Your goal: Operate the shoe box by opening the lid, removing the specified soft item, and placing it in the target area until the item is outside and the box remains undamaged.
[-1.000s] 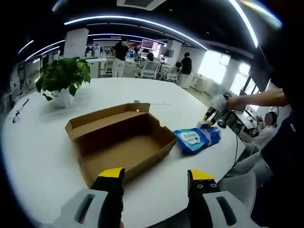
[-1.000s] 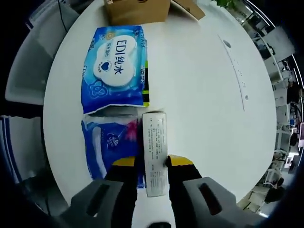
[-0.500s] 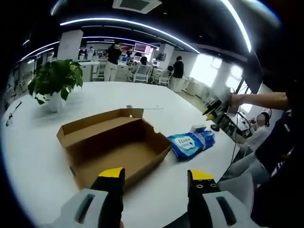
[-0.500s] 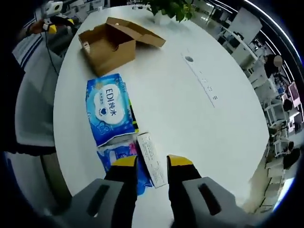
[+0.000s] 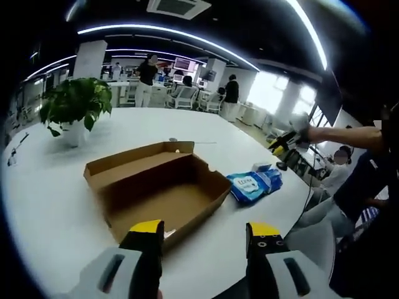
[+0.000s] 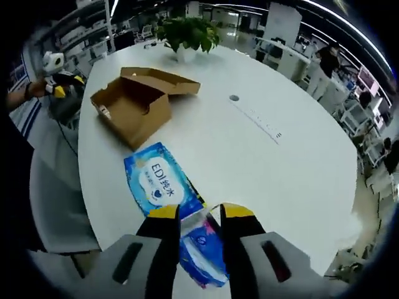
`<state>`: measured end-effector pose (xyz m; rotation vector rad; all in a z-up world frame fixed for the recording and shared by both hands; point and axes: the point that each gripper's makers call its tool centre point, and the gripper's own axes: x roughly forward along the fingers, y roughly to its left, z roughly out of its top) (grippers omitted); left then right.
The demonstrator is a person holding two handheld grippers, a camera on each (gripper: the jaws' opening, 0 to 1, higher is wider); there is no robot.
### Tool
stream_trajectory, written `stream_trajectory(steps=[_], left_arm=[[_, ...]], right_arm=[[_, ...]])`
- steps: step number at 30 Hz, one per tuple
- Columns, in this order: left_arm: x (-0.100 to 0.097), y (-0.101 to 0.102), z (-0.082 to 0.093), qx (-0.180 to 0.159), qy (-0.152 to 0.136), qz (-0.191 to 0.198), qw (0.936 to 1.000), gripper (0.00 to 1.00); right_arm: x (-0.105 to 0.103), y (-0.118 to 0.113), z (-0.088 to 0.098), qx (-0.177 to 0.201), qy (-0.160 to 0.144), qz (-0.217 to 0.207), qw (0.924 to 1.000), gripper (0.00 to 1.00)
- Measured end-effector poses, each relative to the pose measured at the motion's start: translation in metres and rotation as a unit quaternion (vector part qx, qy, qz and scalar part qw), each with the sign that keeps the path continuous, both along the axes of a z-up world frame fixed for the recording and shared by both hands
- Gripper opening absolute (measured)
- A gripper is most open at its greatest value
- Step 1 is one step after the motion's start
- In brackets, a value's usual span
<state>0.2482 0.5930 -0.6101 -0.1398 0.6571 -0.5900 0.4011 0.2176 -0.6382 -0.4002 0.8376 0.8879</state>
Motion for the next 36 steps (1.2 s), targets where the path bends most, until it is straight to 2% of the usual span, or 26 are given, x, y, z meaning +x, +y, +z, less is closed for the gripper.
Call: stream_trajectory(steps=[3, 7, 16, 20, 25, 28, 30, 32, 34, 36], left_arm=[[0.002, 0.009, -0.004, -0.002, 0.004, -0.001, 1.0000, 0.53], [0.010, 0.020, -0.010, 0.001, 0.009, -0.008, 0.9999, 0.53], [0.033, 0.030, -0.017, 0.009, 0.011, -0.036, 0.9992, 0.52], [0.046, 0.036, -0.031, 0.057, 0.018, -0.063, 0.9962, 0.49], [0.062, 0.034, -0.039, 0.073, 0.023, -0.087, 0.9933, 0.47], [0.069, 0.034, -0.051, 0.099, 0.039, -0.108, 0.9884, 0.47], [0.073, 0.036, -0.062, 0.131, 0.049, -0.118, 0.9831, 0.47], [0.077, 0.036, -0.073, 0.163, 0.059, -0.139, 0.9749, 0.46], [0.079, 0.033, -0.083, 0.180, 0.067, -0.156, 0.9689, 0.46], [0.079, 0.029, -0.092, 0.195, 0.075, -0.187, 0.9600, 0.47]], right_arm=[[-0.009, 0.024, 0.004, 0.038, 0.004, -0.012, 0.9992, 0.30], [-0.023, 0.055, 0.007, 0.077, 0.004, -0.018, 0.9969, 0.30], [-0.054, 0.102, 0.020, 0.127, -0.005, -0.037, 0.9912, 0.32], [-0.070, 0.120, 0.027, 0.150, -0.010, -0.042, 0.9877, 0.34], [-0.093, 0.136, 0.027, 0.160, -0.015, -0.033, 0.9865, 0.36], [-0.105, 0.142, 0.023, 0.170, -0.010, -0.029, 0.9849, 0.37], [-0.113, 0.145, 0.019, 0.174, -0.008, -0.030, 0.9844, 0.37], [-0.121, 0.146, 0.016, 0.171, -0.008, -0.023, 0.9849, 0.37], [-0.126, 0.146, 0.016, 0.175, -0.008, -0.021, 0.9843, 0.37], [-0.129, 0.147, 0.016, 0.182, -0.005, -0.021, 0.9830, 0.38]])
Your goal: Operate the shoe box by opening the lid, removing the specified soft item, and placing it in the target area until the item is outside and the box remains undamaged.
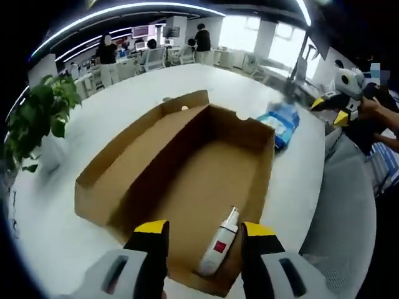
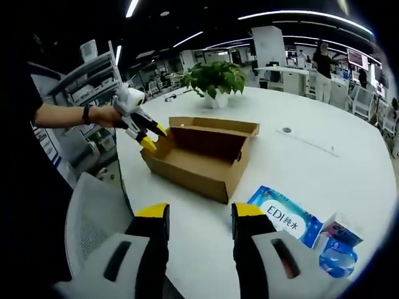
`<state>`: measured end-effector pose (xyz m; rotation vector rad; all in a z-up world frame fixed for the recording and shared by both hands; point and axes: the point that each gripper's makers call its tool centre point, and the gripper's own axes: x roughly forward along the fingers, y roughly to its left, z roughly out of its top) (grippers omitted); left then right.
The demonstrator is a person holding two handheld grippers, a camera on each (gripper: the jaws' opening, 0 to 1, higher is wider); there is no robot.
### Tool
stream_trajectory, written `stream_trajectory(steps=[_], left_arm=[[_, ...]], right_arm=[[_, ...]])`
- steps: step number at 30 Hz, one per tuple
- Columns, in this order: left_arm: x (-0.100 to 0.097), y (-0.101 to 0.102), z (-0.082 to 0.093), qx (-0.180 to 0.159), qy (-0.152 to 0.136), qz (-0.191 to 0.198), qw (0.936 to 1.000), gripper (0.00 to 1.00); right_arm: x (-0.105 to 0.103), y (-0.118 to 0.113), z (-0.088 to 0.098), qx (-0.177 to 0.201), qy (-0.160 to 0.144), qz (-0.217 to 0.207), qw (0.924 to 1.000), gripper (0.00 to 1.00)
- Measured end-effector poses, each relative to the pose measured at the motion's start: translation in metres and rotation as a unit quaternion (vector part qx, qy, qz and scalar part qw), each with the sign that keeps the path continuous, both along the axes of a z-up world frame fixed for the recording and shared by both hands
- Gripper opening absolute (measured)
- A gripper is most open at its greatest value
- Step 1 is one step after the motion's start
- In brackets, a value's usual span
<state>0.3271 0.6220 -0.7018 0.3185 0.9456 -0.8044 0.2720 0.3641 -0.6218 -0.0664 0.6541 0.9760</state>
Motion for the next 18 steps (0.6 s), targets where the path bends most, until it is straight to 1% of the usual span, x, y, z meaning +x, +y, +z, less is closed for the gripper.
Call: stream_trajectory(steps=[1, 3, 4, 5, 6, 7, 9, 12, 13, 14, 16, 17, 18], left_arm=[[0.000, -0.002, -0.005, 0.009, 0.007, -0.017, 0.9998, 0.47], [0.000, -0.009, -0.007, 0.000, 0.013, -0.037, 0.9992, 0.47], [-0.004, -0.017, -0.009, -0.016, 0.034, -0.050, 0.9980, 0.47], [-0.003, -0.019, -0.010, -0.016, 0.043, -0.049, 0.9977, 0.47], [0.002, -0.020, -0.012, -0.005, 0.032, -0.064, 0.9975, 0.47], [0.004, -0.021, -0.013, 0.004, 0.027, -0.079, 0.9965, 0.47], [0.005, -0.024, -0.020, 0.011, 0.036, -0.093, 0.9949, 0.47], [0.001, -0.026, -0.029, 0.028, 0.052, -0.127, 0.9901, 0.47], [-0.001, -0.026, -0.033, 0.036, 0.055, -0.147, 0.9869, 0.47], [-0.002, -0.028, -0.034, 0.037, 0.056, -0.161, 0.9847, 0.46], [-0.007, -0.031, -0.036, 0.033, 0.071, -0.178, 0.9809, 0.45], [-0.006, -0.032, -0.036, 0.034, 0.071, -0.182, 0.9802, 0.46], [-0.007, -0.032, -0.037, 0.042, 0.069, -0.193, 0.9779, 0.47]], right_arm=[[-0.001, 0.000, 0.000, 0.002, 0.001, -0.001, 1.0000, 0.38], [-0.002, 0.000, 0.001, 0.004, 0.001, 0.001, 1.0000, 0.38], [-0.003, 0.000, 0.001, 0.003, -0.001, 0.002, 1.0000, 0.38], [-0.003, -0.001, 0.002, 0.003, -0.001, 0.002, 1.0000, 0.37], [-0.004, -0.001, 0.003, 0.005, -0.002, 0.002, 1.0000, 0.37], [-0.005, -0.001, 0.004, 0.012, -0.002, 0.001, 0.9999, 0.37], [-0.007, 0.000, 0.005, 0.017, -0.001, 0.001, 0.9999, 0.38], [-0.012, 0.001, 0.002, 0.012, 0.001, 0.004, 0.9999, 0.38], [-0.014, 0.001, 0.001, 0.011, 0.001, 0.005, 0.9999, 0.38], [-0.016, 0.001, 0.001, 0.013, 0.002, 0.004, 0.9999, 0.38], [-0.021, 0.003, 0.000, 0.017, 0.006, 0.007, 0.9998, 0.38], [-0.023, 0.003, 0.000, 0.015, 0.007, 0.008, 0.9998, 0.38], [-0.024, 0.004, 0.000, 0.013, 0.007, 0.009, 0.9999, 0.38]])
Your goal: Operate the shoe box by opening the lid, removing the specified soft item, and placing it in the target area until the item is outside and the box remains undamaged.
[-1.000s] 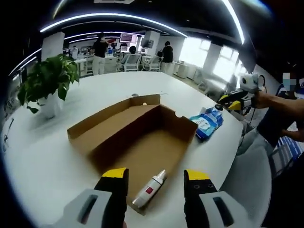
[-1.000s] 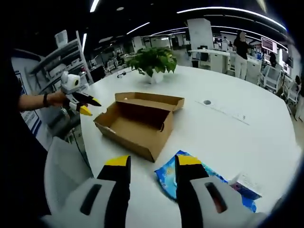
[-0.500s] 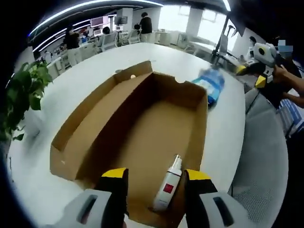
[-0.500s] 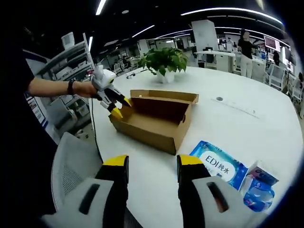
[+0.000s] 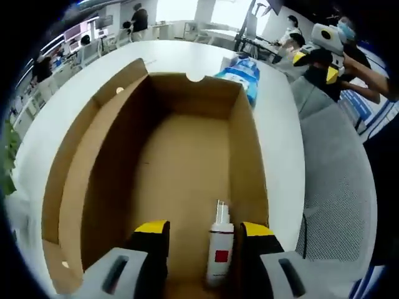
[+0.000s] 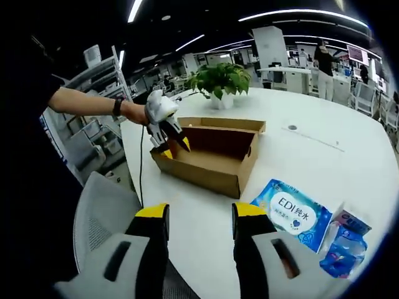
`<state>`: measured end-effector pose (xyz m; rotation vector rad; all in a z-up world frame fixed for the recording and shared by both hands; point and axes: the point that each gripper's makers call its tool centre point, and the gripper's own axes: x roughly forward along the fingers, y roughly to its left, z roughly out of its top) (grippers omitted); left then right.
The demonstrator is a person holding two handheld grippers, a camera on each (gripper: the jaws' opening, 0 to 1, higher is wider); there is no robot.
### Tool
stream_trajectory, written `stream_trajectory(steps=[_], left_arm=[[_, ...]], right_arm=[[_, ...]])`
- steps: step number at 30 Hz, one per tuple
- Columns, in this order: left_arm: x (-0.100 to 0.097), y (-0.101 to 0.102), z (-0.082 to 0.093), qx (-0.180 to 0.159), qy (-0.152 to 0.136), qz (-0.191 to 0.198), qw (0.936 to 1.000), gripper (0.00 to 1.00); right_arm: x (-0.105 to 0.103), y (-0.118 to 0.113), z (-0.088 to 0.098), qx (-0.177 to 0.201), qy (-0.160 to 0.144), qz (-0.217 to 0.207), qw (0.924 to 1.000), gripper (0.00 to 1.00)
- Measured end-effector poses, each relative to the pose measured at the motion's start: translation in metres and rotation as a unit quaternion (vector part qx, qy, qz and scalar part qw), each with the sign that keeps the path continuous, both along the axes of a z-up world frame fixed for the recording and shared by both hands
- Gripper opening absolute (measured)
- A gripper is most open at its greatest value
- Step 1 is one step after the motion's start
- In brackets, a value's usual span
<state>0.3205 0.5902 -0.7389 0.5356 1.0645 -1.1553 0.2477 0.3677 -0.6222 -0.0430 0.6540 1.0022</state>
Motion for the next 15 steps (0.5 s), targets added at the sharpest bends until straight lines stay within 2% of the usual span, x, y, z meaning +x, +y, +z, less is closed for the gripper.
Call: stream_trajectory(steps=[1, 3, 11, 15], left_arm=[[-0.001, 0.000, -0.001, 0.008, -0.006, -0.018, 0.9998, 0.48], [-0.004, 0.000, -0.004, 0.016, -0.002, -0.029, 0.9994, 0.48], [-0.007, 0.008, -0.013, 0.041, 0.004, -0.044, 0.9982, 0.48], [-0.014, 0.016, -0.021, 0.067, 0.006, -0.063, 0.9958, 0.49]], right_arm=[[-0.002, 0.000, 0.000, -0.001, 0.000, 0.002, 1.0000, 0.38], [-0.003, 0.000, 0.001, -0.002, -0.001, 0.003, 1.0000, 0.38], [-0.006, -0.005, 0.002, 0.002, 0.001, -0.002, 1.0000, 0.37], [-0.006, -0.008, 0.003, 0.004, 0.002, -0.006, 1.0000, 0.37]])
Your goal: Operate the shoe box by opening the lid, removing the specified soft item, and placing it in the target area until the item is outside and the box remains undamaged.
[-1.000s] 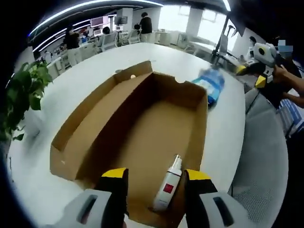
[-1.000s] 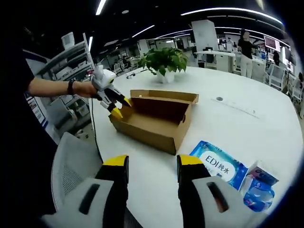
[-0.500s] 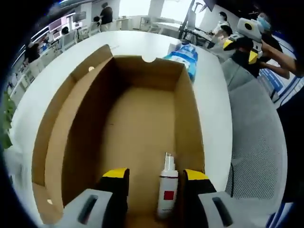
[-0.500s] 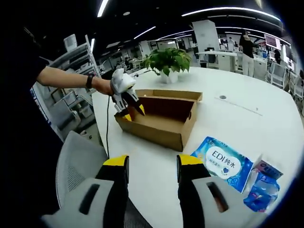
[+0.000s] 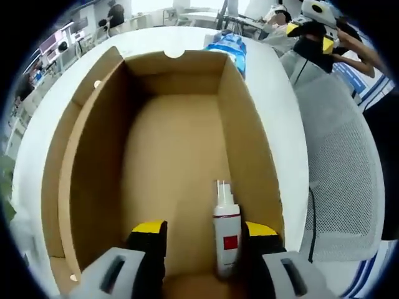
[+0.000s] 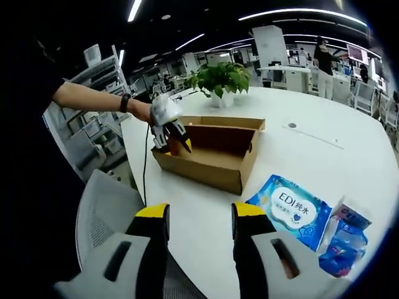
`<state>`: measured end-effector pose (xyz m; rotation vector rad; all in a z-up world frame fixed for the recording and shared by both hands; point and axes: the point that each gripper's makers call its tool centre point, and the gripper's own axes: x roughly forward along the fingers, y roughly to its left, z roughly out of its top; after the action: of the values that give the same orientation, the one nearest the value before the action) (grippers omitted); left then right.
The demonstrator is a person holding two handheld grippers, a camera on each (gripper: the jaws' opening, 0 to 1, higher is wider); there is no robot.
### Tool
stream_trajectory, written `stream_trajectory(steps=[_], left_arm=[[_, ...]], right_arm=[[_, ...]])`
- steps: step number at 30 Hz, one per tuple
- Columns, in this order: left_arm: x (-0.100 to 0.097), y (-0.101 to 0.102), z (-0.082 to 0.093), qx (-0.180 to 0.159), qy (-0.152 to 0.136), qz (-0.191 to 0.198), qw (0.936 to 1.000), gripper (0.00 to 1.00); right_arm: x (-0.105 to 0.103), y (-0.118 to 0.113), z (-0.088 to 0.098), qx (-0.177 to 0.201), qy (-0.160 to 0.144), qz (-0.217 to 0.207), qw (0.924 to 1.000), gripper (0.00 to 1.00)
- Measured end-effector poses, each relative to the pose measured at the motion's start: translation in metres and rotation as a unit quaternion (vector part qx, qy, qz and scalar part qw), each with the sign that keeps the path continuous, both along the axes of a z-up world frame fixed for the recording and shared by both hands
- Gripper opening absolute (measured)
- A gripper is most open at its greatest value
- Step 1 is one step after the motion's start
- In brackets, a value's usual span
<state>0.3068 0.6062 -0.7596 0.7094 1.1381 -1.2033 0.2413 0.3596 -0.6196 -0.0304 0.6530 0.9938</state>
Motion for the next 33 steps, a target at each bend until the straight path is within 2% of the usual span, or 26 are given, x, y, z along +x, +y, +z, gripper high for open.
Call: stream_trajectory(steps=[3, 5, 8, 13, 16, 18, 20, 21, 24, 29, 33], left_arm=[[-0.006, 0.007, -0.008, 0.028, -0.002, -0.025, 0.9993, 0.50], [-0.008, 0.011, -0.013, 0.044, -0.014, -0.047, 0.9978, 0.50], [-0.005, 0.012, -0.015, 0.052, -0.031, -0.049, 0.9969, 0.51], [-0.002, 0.006, -0.017, 0.033, -0.039, -0.041, 0.9979, 0.44], [-0.006, 0.001, -0.018, 0.020, -0.031, -0.037, 0.9986, 0.38], [-0.009, -0.003, -0.019, 0.012, -0.028, -0.038, 0.9988, 0.32], [-0.013, -0.006, -0.020, 0.006, -0.028, -0.045, 0.9986, 0.21], [-0.012, -0.008, -0.021, 0.005, -0.033, -0.054, 0.9980, 0.21], [-0.010, -0.007, -0.021, 0.010, -0.033, -0.044, 0.9985, 0.20], [-0.004, -0.006, -0.018, -0.002, -0.039, -0.018, 0.9991, 0.20], [0.003, -0.007, -0.011, -0.016, -0.055, -0.002, 0.9983, 0.19]], right_arm=[[0.000, -0.001, 0.002, 0.004, 0.001, -0.003, 1.0000, 0.37], [-0.001, -0.001, 0.002, 0.006, 0.001, -0.005, 1.0000, 0.37], [-0.003, -0.002, 0.001, 0.003, 0.001, -0.007, 1.0000, 0.36], [-0.006, -0.005, -0.001, -0.001, 0.003, -0.010, 0.9999, 0.36], [-0.006, -0.008, -0.001, -0.003, 0.002, -0.013, 0.9999, 0.35], [-0.006, -0.009, -0.001, -0.003, 0.003, -0.016, 0.9999, 0.35], [-0.006, -0.010, -0.001, -0.005, 0.002, -0.016, 0.9999, 0.35], [-0.006, -0.011, -0.001, -0.006, 0.002, -0.016, 0.9998, 0.35], [-0.005, -0.011, -0.001, -0.006, 0.002, -0.018, 0.9998, 0.34], [-0.003, -0.007, -0.002, -0.005, 0.004, -0.016, 0.9998, 0.34], [-0.002, -0.003, -0.006, -0.008, 0.008, -0.010, 0.9999, 0.32]])
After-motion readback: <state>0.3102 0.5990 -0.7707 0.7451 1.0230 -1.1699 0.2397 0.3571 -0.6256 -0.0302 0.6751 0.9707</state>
